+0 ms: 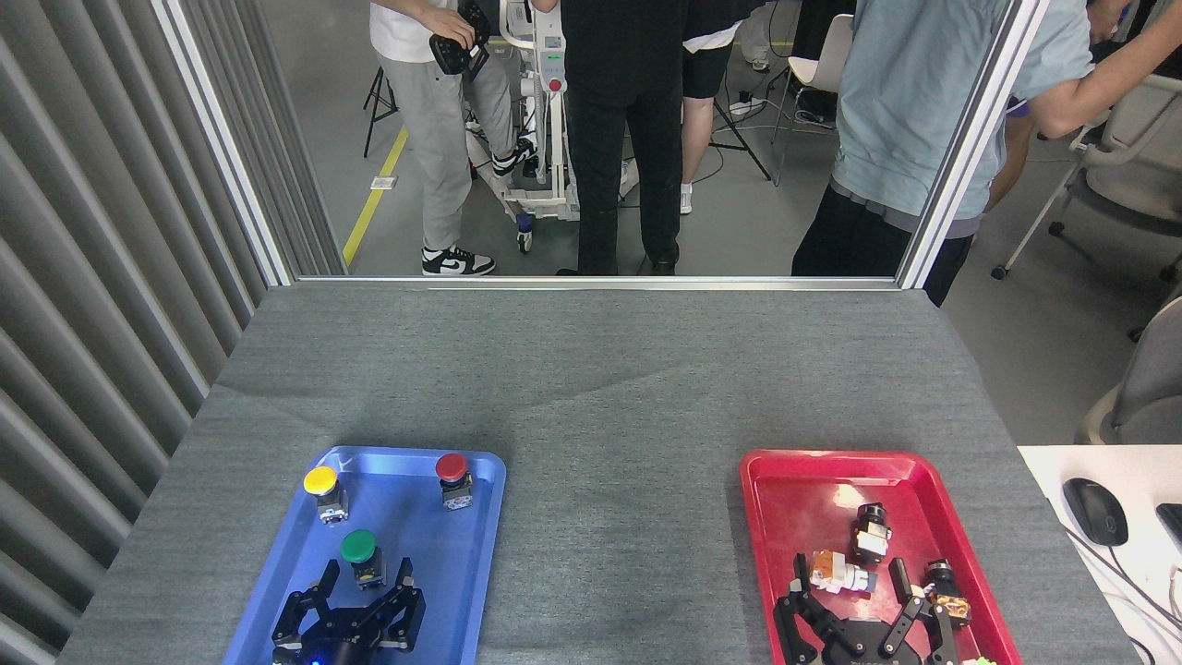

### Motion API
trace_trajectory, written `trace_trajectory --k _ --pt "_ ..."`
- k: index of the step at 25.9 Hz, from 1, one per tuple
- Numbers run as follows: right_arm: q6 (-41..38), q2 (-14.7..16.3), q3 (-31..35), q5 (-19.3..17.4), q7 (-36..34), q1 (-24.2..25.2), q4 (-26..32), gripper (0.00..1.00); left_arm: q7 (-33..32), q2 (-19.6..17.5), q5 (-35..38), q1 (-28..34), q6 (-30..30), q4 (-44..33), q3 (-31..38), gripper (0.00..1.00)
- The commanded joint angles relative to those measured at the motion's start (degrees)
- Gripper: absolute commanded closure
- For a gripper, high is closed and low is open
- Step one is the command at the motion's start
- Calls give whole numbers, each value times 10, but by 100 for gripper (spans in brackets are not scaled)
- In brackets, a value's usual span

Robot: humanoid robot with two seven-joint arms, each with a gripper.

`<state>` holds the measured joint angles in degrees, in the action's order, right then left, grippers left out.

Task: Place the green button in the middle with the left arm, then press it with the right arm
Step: 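Reach the left hand to the green button and grasp it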

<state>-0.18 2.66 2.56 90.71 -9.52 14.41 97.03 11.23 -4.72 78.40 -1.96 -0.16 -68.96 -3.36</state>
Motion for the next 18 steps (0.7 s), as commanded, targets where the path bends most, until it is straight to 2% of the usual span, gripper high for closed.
trace_trajectory --k 1,5,10,18 --pt "0 0 1 0 0 0 0 0 0 0 0 -7 3 9 -1 16" --pt "0 1 1 0 -1 0 0 0 0 1 0 -10 3 16 -1 23" --pt "0 1 1 0 -1 0 1 0 -1 1 0 -11 3 16 -1 46" --pt "-1 0 1 0 -1 0 0 0 -1 -3 0 -9 -3 16 -2 75"
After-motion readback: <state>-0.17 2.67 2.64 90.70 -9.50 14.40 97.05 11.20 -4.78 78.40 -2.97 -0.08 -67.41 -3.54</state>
